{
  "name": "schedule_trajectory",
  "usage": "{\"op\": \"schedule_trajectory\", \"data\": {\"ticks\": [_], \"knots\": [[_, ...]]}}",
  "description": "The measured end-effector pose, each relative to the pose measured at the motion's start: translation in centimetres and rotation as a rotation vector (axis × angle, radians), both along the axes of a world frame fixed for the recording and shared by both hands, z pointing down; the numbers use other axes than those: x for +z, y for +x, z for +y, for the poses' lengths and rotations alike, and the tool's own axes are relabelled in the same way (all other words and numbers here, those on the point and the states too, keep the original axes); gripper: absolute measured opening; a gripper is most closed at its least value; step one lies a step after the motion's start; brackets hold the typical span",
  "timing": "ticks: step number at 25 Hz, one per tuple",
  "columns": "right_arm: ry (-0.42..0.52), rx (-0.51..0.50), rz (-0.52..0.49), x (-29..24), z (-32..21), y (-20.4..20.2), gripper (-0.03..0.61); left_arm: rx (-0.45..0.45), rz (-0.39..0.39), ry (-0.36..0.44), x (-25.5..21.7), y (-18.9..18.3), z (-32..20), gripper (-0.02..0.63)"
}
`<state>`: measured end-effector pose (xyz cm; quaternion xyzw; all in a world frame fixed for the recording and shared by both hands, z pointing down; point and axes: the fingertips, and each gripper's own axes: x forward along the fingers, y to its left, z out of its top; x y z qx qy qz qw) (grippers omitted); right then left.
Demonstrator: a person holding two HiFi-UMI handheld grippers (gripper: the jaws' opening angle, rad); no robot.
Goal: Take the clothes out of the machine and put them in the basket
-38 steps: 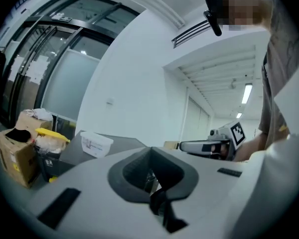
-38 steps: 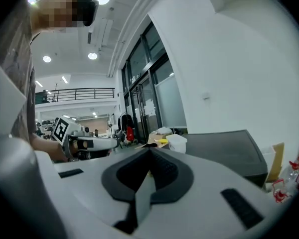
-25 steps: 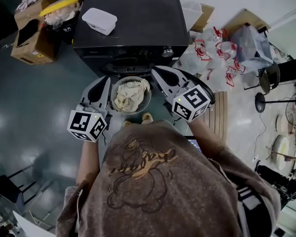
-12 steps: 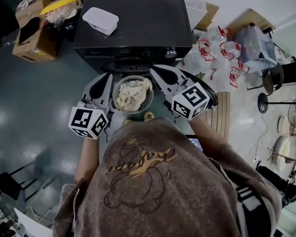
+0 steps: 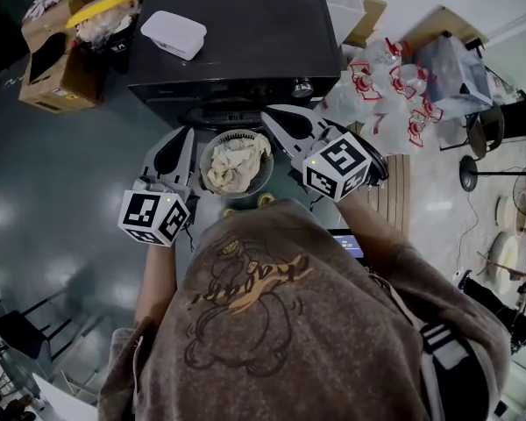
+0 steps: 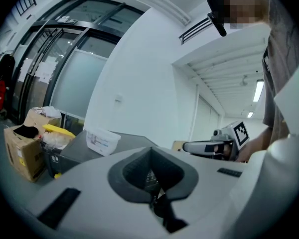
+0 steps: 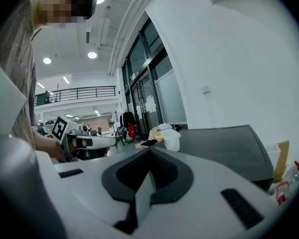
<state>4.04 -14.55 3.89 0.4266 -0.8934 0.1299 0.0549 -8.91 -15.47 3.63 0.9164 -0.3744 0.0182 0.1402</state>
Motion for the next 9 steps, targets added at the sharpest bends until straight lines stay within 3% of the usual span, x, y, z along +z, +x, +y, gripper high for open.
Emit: {"op": "schedule_trajectory", "data": {"ticks": [9], "knots": [[-0.005,0.002,-0.008,0.17,0.51,-0.15,-0.003,-0.006,-0.001,-0.011,0.40,0.07,0.95,0.007]]}}
